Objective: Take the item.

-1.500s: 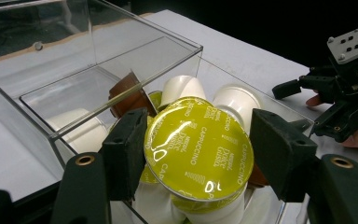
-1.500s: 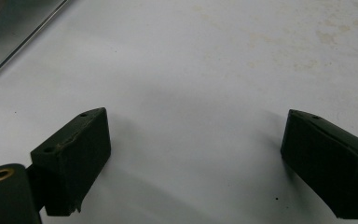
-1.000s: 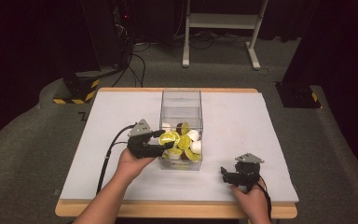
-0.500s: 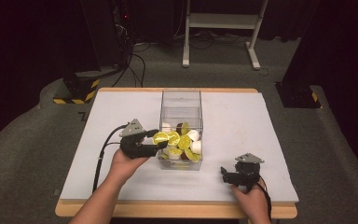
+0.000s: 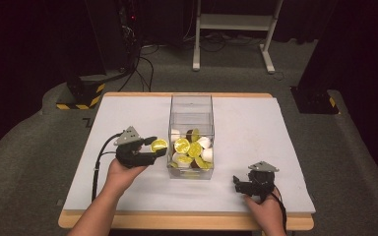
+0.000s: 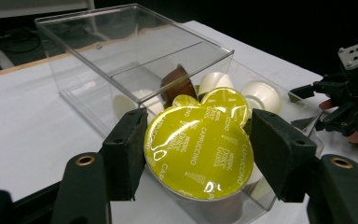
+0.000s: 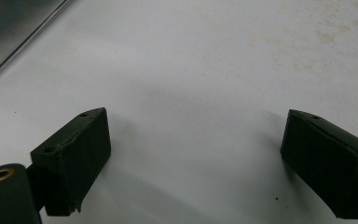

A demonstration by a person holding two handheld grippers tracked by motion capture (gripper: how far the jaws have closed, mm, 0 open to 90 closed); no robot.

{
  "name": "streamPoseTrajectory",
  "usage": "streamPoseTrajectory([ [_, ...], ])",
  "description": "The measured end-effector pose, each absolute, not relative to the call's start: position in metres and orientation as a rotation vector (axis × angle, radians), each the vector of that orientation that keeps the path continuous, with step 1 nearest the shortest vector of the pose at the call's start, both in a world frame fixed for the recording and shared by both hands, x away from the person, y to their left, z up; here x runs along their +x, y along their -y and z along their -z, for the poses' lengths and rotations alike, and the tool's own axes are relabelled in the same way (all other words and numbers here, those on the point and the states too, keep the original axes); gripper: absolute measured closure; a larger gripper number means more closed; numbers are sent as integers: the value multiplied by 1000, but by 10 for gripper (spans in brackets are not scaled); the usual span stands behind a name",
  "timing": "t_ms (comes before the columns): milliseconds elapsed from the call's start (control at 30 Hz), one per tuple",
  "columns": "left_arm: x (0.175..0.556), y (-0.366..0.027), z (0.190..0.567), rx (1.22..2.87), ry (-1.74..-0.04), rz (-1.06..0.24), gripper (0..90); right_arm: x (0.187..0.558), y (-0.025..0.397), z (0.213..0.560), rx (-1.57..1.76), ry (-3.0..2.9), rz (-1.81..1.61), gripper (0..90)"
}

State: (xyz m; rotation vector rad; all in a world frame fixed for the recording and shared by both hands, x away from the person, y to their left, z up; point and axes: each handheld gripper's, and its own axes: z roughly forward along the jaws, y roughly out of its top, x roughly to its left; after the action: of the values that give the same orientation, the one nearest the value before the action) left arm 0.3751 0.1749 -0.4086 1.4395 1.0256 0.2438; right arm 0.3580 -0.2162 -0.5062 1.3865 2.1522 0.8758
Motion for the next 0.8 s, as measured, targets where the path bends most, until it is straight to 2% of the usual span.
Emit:
streamPoseTrajectory([
  [800, 382, -212, 435, 1435, -1115, -310, 385, 358, 216, 506, 1387, -2153, -876, 80],
])
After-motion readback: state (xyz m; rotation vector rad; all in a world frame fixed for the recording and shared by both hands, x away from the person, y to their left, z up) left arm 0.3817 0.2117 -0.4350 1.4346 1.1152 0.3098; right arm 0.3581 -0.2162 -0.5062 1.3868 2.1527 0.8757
